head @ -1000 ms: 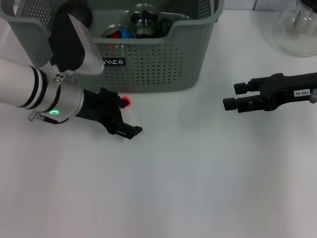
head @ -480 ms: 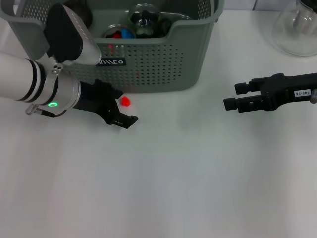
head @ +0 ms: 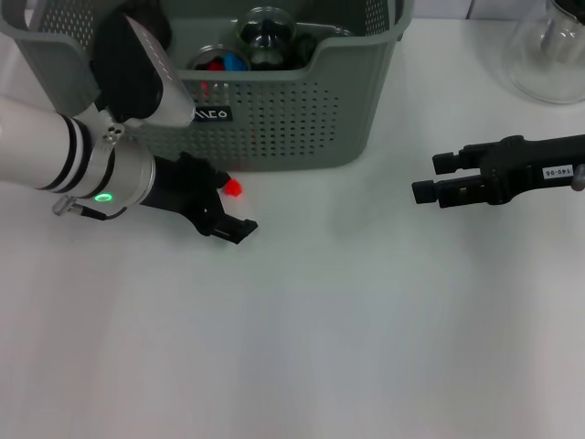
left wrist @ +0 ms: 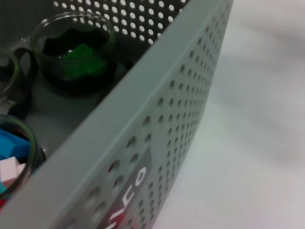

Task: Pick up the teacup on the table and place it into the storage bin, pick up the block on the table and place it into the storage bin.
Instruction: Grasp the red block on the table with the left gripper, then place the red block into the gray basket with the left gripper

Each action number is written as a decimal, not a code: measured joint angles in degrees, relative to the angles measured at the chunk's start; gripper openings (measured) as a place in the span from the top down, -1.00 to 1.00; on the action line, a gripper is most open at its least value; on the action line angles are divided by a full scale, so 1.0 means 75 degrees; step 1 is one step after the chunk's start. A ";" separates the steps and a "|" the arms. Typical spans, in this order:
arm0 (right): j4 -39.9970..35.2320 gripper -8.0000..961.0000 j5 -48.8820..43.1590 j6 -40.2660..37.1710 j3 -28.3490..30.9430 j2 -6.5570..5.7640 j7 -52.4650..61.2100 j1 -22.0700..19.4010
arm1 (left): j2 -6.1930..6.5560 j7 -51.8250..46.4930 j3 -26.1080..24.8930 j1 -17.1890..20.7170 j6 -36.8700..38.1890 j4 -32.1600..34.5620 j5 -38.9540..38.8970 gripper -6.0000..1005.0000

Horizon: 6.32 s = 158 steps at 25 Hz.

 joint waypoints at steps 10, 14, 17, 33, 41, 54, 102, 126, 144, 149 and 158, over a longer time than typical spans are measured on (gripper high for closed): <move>-0.0003 -0.66 0.0000 0.0000 0.0000 0.0012 -0.0012 -0.0012 | -0.0001 -0.0014 0.0027 -0.0029 -0.0125 -0.0064 -0.0004 -0.71; -0.0003 -0.66 0.0000 0.0000 0.0000 0.0012 -0.0011 -0.0011 | -0.0001 -0.0016 0.0128 -0.0032 -0.0122 -0.0052 -0.0024 -0.71; -0.0010 -0.66 0.0000 0.0000 0.0000 0.0012 -0.0010 -0.0010 | -0.0001 -0.0017 0.0209 -0.0035 -0.0141 -0.0044 -0.0039 -0.71; -0.0034 -0.66 0.0000 -0.0003 0.0000 0.0012 -0.0003 -0.0010 | -0.0001 -0.0019 0.0483 -0.0105 0.0252 0.0114 -0.0109 -0.71; -0.0023 -0.66 0.0000 -0.0003 -0.0001 0.0012 -0.0004 -0.0010 | 0.0009 -0.0323 0.0457 -0.0041 0.0195 0.0305 -0.0143 -0.71; -0.0030 -0.66 0.0000 0.0000 0.0000 0.0012 -0.0038 -0.0010 | -0.0001 -0.0910 0.0625 -0.0094 -0.0022 0.0268 -0.0053 -0.71; -0.0016 -0.66 0.0000 0.0000 0.0058 0.0012 -0.0070 -0.0034 | -0.0012 -0.0883 0.1366 -0.0101 -0.0581 0.0175 -0.0022 -0.40; -0.0036 -0.66 -0.0005 -0.0002 0.0058 0.0027 -0.0082 -0.0034 | 0.0000 -0.0910 0.1409 -0.0209 -0.0804 -0.0067 -0.0022 0.09; -0.0075 -0.66 0.0002 -0.0062 0.0058 -0.0010 -0.0088 -0.0069 | 0.0064 -0.0972 -0.1275 0.0043 0.4367 0.1779 -0.2365 0.62; -0.0075 -0.66 0.0000 -0.0060 0.0058 -0.0022 -0.0152 -0.0064 | 0.0136 -0.0943 -0.3488 -0.0525 0.5863 0.2019 -0.3577 0.62; -0.0073 -0.66 -0.0001 -0.0070 0.0036 0.0001 -0.0152 0.0006 | 0.0610 -0.2843 -0.2563 -0.1553 0.2314 0.2132 -0.0874 0.61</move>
